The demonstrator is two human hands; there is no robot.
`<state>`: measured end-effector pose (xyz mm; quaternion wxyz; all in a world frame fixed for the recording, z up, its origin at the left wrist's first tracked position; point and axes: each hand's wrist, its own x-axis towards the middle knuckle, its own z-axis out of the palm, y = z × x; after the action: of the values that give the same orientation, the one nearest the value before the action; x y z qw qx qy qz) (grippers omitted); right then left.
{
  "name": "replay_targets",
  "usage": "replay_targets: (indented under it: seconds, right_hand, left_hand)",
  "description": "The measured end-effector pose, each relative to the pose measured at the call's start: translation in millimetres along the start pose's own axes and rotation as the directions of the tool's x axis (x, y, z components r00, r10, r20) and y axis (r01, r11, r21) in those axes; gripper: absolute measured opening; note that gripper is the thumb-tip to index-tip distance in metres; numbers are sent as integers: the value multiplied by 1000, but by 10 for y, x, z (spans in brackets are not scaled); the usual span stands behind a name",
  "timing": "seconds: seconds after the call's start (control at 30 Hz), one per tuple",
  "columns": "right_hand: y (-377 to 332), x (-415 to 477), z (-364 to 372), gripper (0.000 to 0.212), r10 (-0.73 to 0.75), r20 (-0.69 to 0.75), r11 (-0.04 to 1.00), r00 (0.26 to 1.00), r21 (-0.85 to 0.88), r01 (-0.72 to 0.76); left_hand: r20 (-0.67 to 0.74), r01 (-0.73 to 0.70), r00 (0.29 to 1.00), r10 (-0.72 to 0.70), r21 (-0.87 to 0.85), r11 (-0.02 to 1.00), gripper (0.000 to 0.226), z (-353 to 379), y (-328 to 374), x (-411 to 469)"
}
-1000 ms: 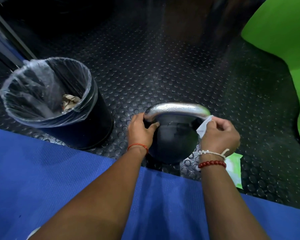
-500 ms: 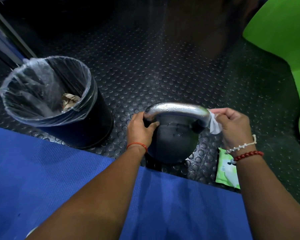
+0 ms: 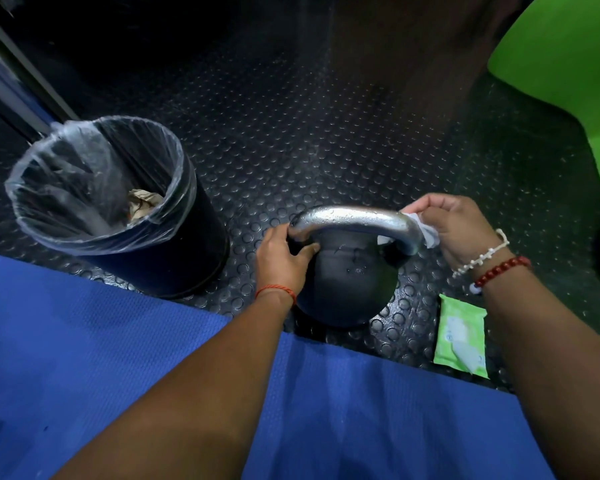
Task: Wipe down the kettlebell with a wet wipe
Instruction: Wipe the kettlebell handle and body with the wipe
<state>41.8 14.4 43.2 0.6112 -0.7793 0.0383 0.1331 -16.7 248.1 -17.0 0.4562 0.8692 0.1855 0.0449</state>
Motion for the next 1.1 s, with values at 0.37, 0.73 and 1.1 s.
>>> replay_targets:
  seconds: [0.37, 0.73, 1.1]
  right_hand:
    - [-26, 187, -58, 27, 129, 202, 991, 971, -7, -131]
    - [-79, 296, -19, 34, 172, 280, 985, 945, -69, -158]
    - [68, 249, -95, 33, 199, 251, 972, 947, 69, -223]
  left_hand:
    - [0, 14, 1000, -14, -7, 1000, 25, 3, -1, -4]
    - [2, 11, 1000, -11, -17, 1000, 24, 1, 7, -3]
    - [-30, 31, 999, -31, -6, 1000, 25, 14, 37, -52]
